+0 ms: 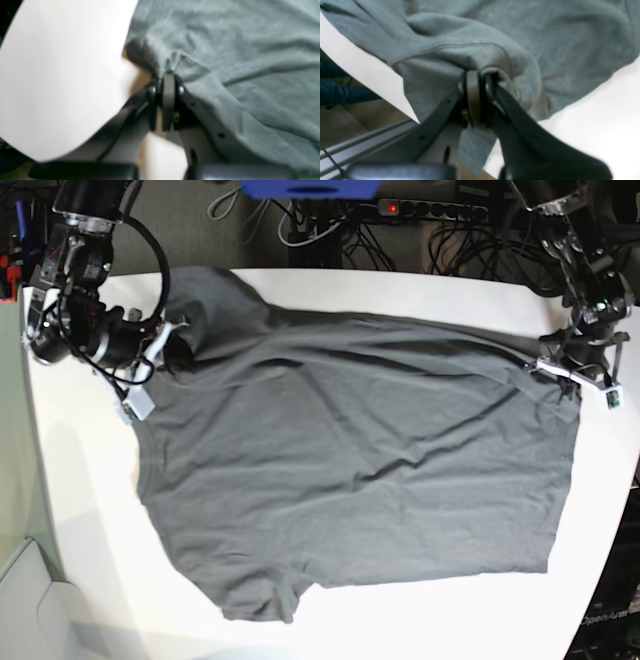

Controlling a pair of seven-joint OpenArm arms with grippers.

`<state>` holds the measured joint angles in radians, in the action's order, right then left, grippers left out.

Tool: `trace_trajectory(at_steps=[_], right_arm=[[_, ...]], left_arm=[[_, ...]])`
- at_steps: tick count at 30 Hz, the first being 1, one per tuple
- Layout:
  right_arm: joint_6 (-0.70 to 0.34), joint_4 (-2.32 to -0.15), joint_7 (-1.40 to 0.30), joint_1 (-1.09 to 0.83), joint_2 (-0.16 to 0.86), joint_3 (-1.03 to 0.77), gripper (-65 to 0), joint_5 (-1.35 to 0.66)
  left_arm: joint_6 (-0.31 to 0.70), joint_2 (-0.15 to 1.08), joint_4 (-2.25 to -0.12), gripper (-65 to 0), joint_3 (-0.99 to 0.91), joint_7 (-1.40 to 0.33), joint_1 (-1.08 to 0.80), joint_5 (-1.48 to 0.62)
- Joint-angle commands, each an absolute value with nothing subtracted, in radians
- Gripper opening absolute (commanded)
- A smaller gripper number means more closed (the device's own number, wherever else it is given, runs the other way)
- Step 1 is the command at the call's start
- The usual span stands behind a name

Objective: Layout the t-shirt on the table in an organized manner, then fold the t-shirt properly
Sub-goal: 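Lift the shoulder corners and fold the shirt over toward the hem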

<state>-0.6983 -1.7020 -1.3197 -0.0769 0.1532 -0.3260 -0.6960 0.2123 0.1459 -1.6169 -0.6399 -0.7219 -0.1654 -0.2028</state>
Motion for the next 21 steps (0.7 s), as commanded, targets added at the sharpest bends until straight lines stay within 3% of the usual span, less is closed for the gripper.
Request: trace_trajectory(at_steps=[1,11,21], right_arm=[[-0.698,-1.721,-1.302,-0.061,0.177,-0.328,-64.6,-0.716],[-0.698,-1.713,-1.302,0.015,0.202,-0.326,-64.7,-0.714],[-0.698,-1.712,-1.302,0.096,0.206,-0.326,-64.7,-0.713]], left_arm=[[0.209,0.159,-1.639,-64.9,-0.645,-0.707,-0.140,-0.206],[0.214,0.166,-1.646,-64.9,-0.710,-0.843,-0.022,-0.205],[0.209,0.165,-1.639,-64.9,-0.708,-0.849,0.042,-0.197]])
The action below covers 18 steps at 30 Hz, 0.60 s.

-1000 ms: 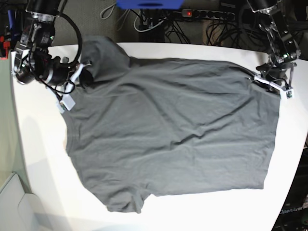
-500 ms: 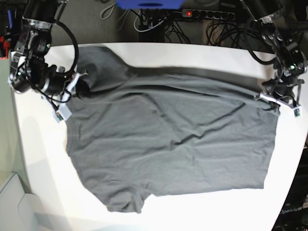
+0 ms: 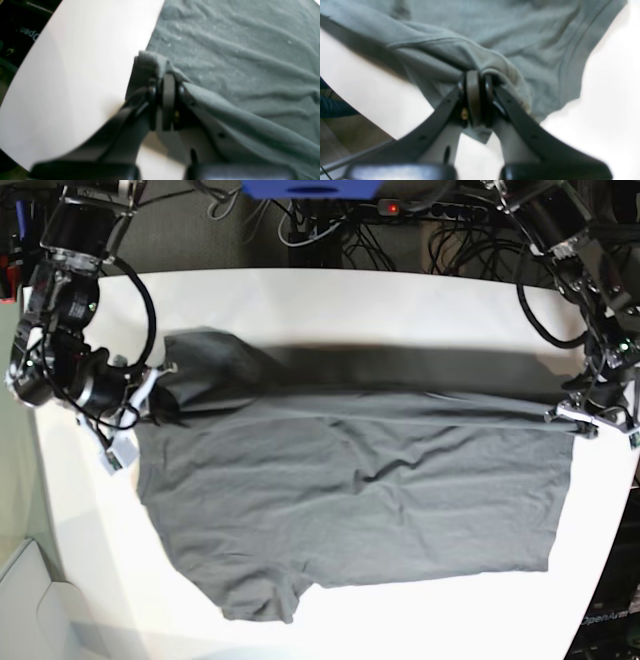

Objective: Layout the t-shirt on the table in an organized manner, then fold the t-shirt properly
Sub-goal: 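Lift the shoulder corners and fold the shirt over toward the hem, then adjust the folded sleeve with the right gripper and release it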

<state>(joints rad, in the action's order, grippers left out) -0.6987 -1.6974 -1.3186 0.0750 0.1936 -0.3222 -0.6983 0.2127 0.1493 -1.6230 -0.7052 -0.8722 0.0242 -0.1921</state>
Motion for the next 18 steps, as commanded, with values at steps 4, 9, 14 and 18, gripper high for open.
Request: trace_trajectory(at_steps=[4,9,14,18], right_arm=[[-0.698,-1.659,-1.296,0.139,0.206,-0.326,-64.7,-0.711],[-0.698,-1.535,-1.288,0.196,0.225,-0.318,-64.7,-0.711],[-0.698,-1.511,-1.245,0.226,0.243,-0.246,-64.7,-0.711],[-0.698,-1.509,-1.211,0.229,0.246,-0.194,-64.7,-0.711]], left_arm=[[0.209,0.166,-1.633,-64.9,-0.708,-0.848,0.042,-0.196],[0.209,0.168,-1.620,-64.9,-0.708,-0.842,0.042,-0.196],[0.211,0.170,-1.541,-64.9,-0.708,-0.840,0.087,-0.196],[0.213,0.170,-1.488,-64.9,-0.705,-0.805,0.111,-0.196]])
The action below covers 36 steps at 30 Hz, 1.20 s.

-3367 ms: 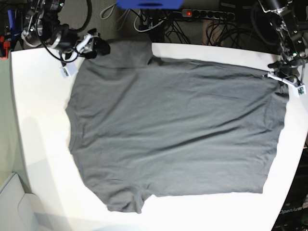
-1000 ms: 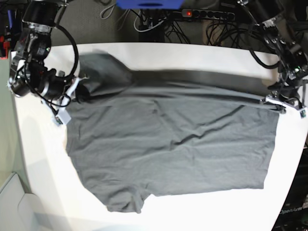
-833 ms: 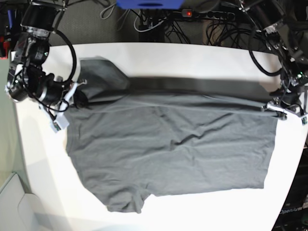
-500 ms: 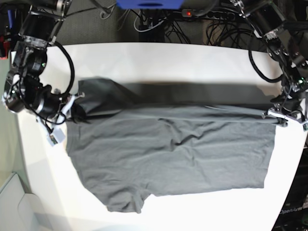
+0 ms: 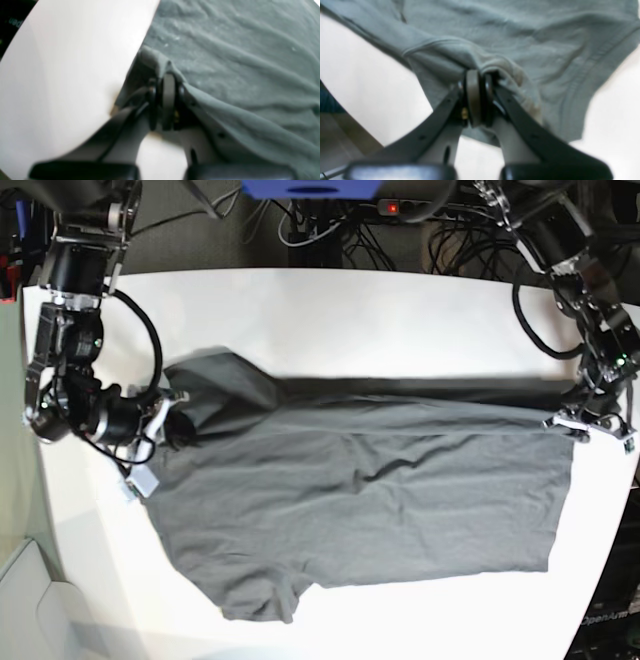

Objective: Layout the t-shirt on the table in an organized manner, then fold the t-shirt properly
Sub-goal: 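Adjust the folded sleeve with the right gripper and release it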

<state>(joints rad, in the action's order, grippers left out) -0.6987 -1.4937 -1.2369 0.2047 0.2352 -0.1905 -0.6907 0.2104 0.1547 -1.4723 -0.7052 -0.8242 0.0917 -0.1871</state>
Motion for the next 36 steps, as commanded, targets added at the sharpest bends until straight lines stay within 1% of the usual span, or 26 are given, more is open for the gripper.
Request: trace_trajectory(at_steps=[1,3,6,9,13,17,18,20,22,24,26,28,29,31,33,36], right_arm=[[-0.698,-1.509,-1.199,0.229,0.248,-0.185,-64.7,-0.711],[-0.698,-1.509,-1.179,0.229,0.248,-0.174,-64.6,-0.699],[-0.698,-1.500,-1.167,0.248,0.242,-0.171,-64.6,-0.628],[-0.698,-1.440,-1.162,0.269,0.240,-0.171,-64.6,-0.582],[-0.698,-1.339,-1.159,0.332,0.248,-0.174,-64.5,-0.576],[-0.698,-1.313,-1.127,0.358,0.259,-0.171,-64.3,-0.575],[-0.698,-1.313,-1.127,0.358,0.259,-0.171,-64.2,-0.575],[-0.698,-1.313,-1.127,0.364,0.257,-0.171,-64.0,-0.575],[-0.698,-1.313,-1.127,0.372,0.257,-0.170,-60.3,-0.575],[-0.698,-1.313,-1.130,0.372,0.259,-0.170,-53.5,-0.575],[-0.698,-1.313,-1.132,0.367,0.260,-0.170,-44.8,-0.575],[-0.698,-1.313,-1.135,0.367,0.260,-0.170,-36.9,-0.575],[-0.698,-1.314,-1.136,0.367,0.260,-0.170,-32.7,-0.575],[-0.698,-1.319,-1.138,0.367,0.262,-0.176,-26.5,-0.578],[-0.698,-1.319,-1.167,0.367,0.266,-0.179,-22.7,-0.579],[-0.698,-1.320,-1.216,0.358,0.280,-0.179,-21.7,-0.581]], left_arm=[[0.213,0.170,-1.474,-64.9,-0.704,-0.789,0.113,-0.196],[0.211,0.170,-1.452,-64.9,-0.702,-0.768,0.116,-0.196],[0.211,0.170,-1.432,-64.6,-0.704,-0.756,0.136,-0.196],[0.214,0.170,-1.406,-64.5,-0.704,-0.756,0.140,-0.196],[0.217,0.171,-1.399,-64.5,-0.707,-0.756,0.140,-0.196],[0.217,0.179,-1.389,-64.4,-0.705,-0.756,0.140,-0.196],[0.217,0.185,-1.389,-63.9,-0.704,-0.756,0.140,-0.196],[0.217,0.186,-1.389,-59.8,-0.704,-0.756,0.140,-0.196],[0.214,0.189,-1.389,-51.5,-0.702,-0.756,0.140,-0.196],[0.216,0.189,-1.389,-42.1,-0.707,-0.757,0.139,-0.196],[0.216,0.189,-1.391,-32.5,-0.707,-0.757,0.134,-0.196],[0.217,0.189,-1.391,-24.8,-0.707,-0.757,0.133,-0.196],[0.217,0.189,-1.391,-22.3,-0.708,-0.757,0.133,-0.196],[0.217,0.189,-1.391,-21.5,-0.708,-0.757,0.131,-0.196],[0.217,0.189,-1.391,-21.5,-0.708,-0.760,0.131,-0.196],[0.219,0.191,-1.397,-21.4,-0.711,-0.765,0.130,-0.196]])
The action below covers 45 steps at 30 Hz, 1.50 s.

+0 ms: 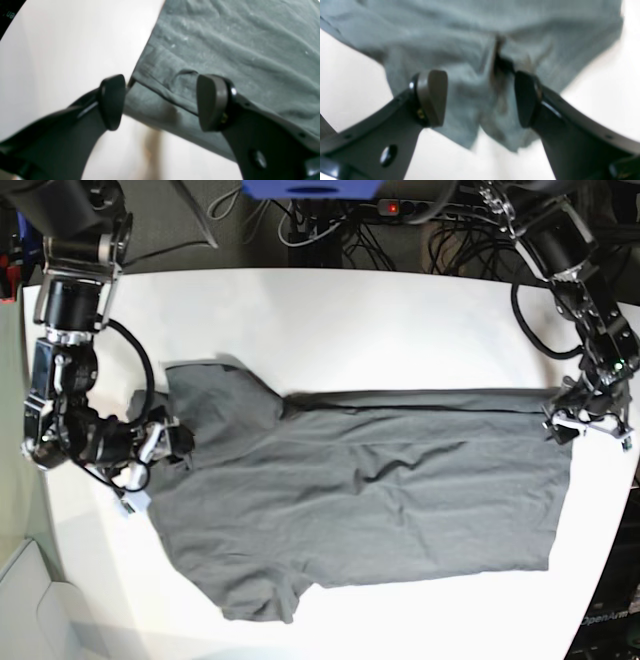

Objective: Layout the t-shirt on the table in an organized manner, then fold the t-shirt properly
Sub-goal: 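Adjust the folded sleeve with the right gripper and release it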

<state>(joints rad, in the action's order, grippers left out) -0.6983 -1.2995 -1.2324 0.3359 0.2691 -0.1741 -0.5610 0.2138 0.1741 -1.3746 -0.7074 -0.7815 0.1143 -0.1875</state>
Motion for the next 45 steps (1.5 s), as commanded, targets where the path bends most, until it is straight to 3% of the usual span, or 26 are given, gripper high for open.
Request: trace_trajectory(at_steps=[1,10,19,45], right_arm=[[-0.698,-1.330,-1.222,0.337,0.285,-0.180,-21.7,-0.582],[-0.698,-1.600,-1.221,0.122,0.246,-0.180,-21.7,-0.579],[-0.698,-1.590,-1.118,0.008,0.228,-0.180,-21.7,-0.576],[-0.698,-1.403,-1.052,0.019,0.297,-0.180,-21.6,-0.576]], left_arm=[[0.219,0.191,-1.397,-21.3,-0.716,-0.766,0.122,-0.196],[0.220,0.236,-1.359,-21.2,-0.760,-0.756,0.099,-0.202],[0.220,0.237,-1.348,-21.2,-0.759,-0.756,0.087,-0.197],[0.220,0.239,-1.348,-21.2,-0.760,-0.754,0.059,-0.197]])
